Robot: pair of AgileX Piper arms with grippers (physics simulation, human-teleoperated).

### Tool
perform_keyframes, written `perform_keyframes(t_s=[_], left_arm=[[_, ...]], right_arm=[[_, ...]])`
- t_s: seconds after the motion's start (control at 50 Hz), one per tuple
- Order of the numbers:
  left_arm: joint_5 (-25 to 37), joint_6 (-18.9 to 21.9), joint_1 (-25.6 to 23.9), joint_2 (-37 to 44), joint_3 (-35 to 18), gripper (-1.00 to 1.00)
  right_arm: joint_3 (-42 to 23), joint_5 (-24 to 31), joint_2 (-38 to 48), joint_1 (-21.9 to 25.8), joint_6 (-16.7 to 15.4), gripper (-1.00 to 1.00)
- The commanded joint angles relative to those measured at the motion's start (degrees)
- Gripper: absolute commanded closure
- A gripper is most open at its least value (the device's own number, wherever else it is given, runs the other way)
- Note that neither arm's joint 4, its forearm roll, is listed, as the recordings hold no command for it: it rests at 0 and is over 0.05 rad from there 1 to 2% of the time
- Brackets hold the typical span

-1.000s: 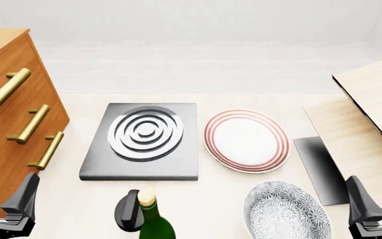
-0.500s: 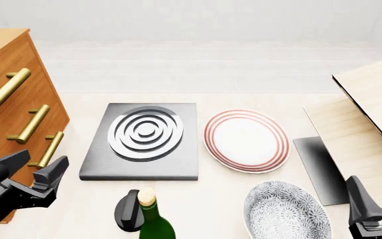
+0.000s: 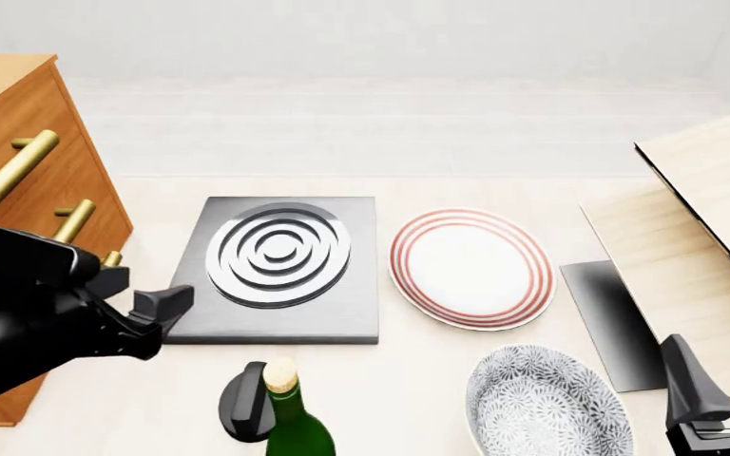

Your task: Turn on the stove.

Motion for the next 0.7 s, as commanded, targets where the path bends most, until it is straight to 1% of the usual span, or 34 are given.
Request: perform_keyframes(t_s=[0.02, 0.04, 0.06, 0.08, 0.1, 0.12, 0.14, 0.18, 0.2, 0.22, 0.3, 0.32, 0.36, 0.46, 0.48, 0.5, 0.52, 0.56, 0.58, 0.7], left_arm=[[6.77, 0.03, -3.80, 3.21, -5.42, -1.00], [6.64, 1.01, -3.57, 3.79, -5.18, -1.00], [6.61, 0.60, -3.97, 4.11, -5.17, -1.00], [6.61, -1.03, -4.98, 5.04, -5.09, -1.00], [6.74, -0.04, -4.70, 5.07, -5.13, -1.00], [7.01, 0.12, -4.93, 5.15, -5.38, -1.00], [7.57, -1.18, -5.73, 5.70, -5.80, -1.00], [8.39, -1.65, -6.45, 5.97, -6.29, -1.00], [8.77, -1.19, -6.50, 6.14, -6.35, -1.00], [9.08, -3.03, -8.02, 7.01, -6.14, -1.00], [9.74, -3.07, -9.23, 7.59, -5.98, -1.00], [10.00, -3.65, -9.70, 7.65, -6.14, -1.00], [10.23, -2.82, -9.58, 8.07, -6.28, -1.00], [11.46, -3.06, -9.96, 8.54, -7.88, -1.00], [11.80, -4.18, -10.81, 8.72, -8.52, -1.00], [11.80, -4.18, -10.81, 8.72, -8.53, -1.00], [11.84, -5.43, -11.75, 8.83, -8.99, -1.00], [11.70, -5.48, -11.79, 9.07, -9.04, -1.00], [11.06, -7.37, -13.00, 9.51, -8.82, -1.00], [8.54, -8.08, -12.97, 10.28, -6.87, -1.00]], right_arm=[[0.02, -0.18, 0.18, 0.00, -0.01, -1.00], [0.01, -0.11, 0.12, 0.00, -0.01, -1.00], [0.00, -0.06, 0.09, 0.00, -0.01, -1.00], [-0.02, -0.06, 0.12, 0.00, -0.02, -1.00], [-0.02, -0.05, 0.10, 0.01, -0.01, -1.00], [-0.02, -0.03, 0.07, 0.01, -0.02, -1.00], [-0.02, -0.04, 0.08, 0.00, 0.01, -1.00], [-0.02, -0.04, 0.09, 0.01, -0.01, -1.00], [-0.02, -0.04, 0.09, 0.00, 0.00, -1.00], [-0.02, -0.02, 0.04, -0.01, -0.03, -1.00], [-0.02, -0.03, 0.07, 0.00, 0.00, -1.00], [-0.02, -0.03, 0.08, 0.00, -0.01, -1.00], [-0.02, -0.03, 0.07, 0.00, -0.01, -1.00], [-0.02, -0.02, 0.05, -0.02, -0.02, -1.00], [-0.02, -0.02, 0.05, 0.01, -0.01, -1.00], [-0.02, -0.02, 0.06, 0.01, -0.01, -1.00], [-0.02, -0.04, 0.08, -0.01, -0.02, -1.00], [-0.02, -0.03, 0.06, -0.01, 0.00, -1.00], [-0.02, -0.03, 0.07, -0.02, 0.00, -1.00], [-0.02, -0.04, 0.08, 0.00, 0.00, -1.00]])
